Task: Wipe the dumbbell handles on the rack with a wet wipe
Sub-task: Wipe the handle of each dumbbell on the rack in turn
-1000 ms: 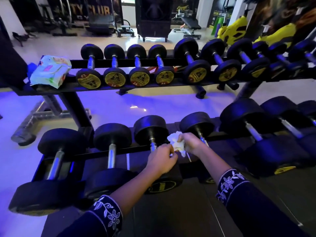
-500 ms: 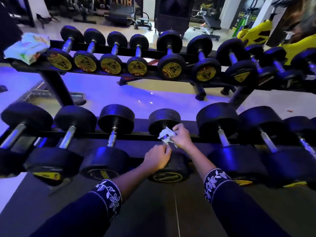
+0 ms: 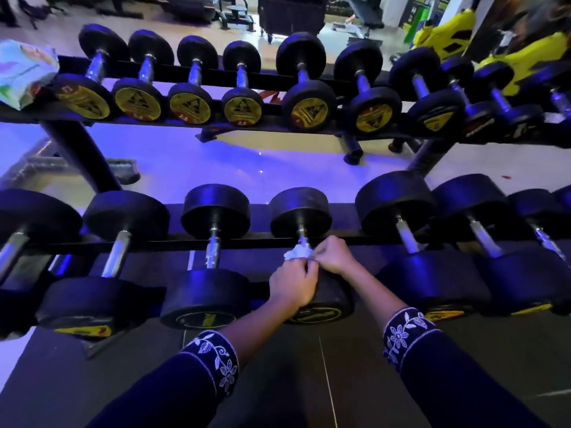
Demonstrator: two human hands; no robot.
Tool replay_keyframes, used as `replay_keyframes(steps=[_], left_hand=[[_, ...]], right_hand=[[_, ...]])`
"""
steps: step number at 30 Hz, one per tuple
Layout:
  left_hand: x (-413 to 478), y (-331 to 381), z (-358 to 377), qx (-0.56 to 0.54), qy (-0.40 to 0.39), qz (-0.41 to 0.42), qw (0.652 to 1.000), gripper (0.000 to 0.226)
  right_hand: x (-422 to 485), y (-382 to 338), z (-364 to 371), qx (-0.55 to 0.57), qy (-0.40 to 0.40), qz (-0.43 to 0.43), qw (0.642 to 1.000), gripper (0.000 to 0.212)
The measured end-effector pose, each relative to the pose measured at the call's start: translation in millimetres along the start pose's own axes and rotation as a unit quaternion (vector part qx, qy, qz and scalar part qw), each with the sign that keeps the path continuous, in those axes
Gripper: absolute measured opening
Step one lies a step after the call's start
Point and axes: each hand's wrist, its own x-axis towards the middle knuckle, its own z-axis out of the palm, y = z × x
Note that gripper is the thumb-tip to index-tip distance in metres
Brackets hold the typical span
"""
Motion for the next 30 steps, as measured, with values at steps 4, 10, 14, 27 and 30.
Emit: replay_keyframes(steps=[4, 10, 14, 27, 30], left_hand=[[1.5, -2.5, 0.5, 0.004, -0.006, 0.002, 1.0, 0.044], [2.6, -1.4, 0.6, 0.003, -0.007, -0.005, 1.0, 0.043], [3.1, 0.1, 2.7, 0.009, 0.002, -0.017, 1.0, 0.043], [1.4, 7.6, 3.8, -0.02, 0.019, -0.042, 0.999, 0.04], [0.9, 10.6, 1.6, -0.027, 0.012, -0.057, 0.998, 0.041]], right_hand=[[7.9, -13.7, 5.0, -0.03, 0.064, 0.011, 0.997, 0.008], [26.5, -35.2, 5.7, -0.029, 0.091, 0.023, 0.995, 0.012], [25.3, -28.4, -4.1, 0.002, 0.047, 0.038, 0.998, 0.012], [35.4, -12.0, -9.3, 0.066, 0.042, -0.026, 0.997, 0.021], [36.4, -12.1, -10.0, 0.067, 0.025, -0.023, 0.997, 0.024]])
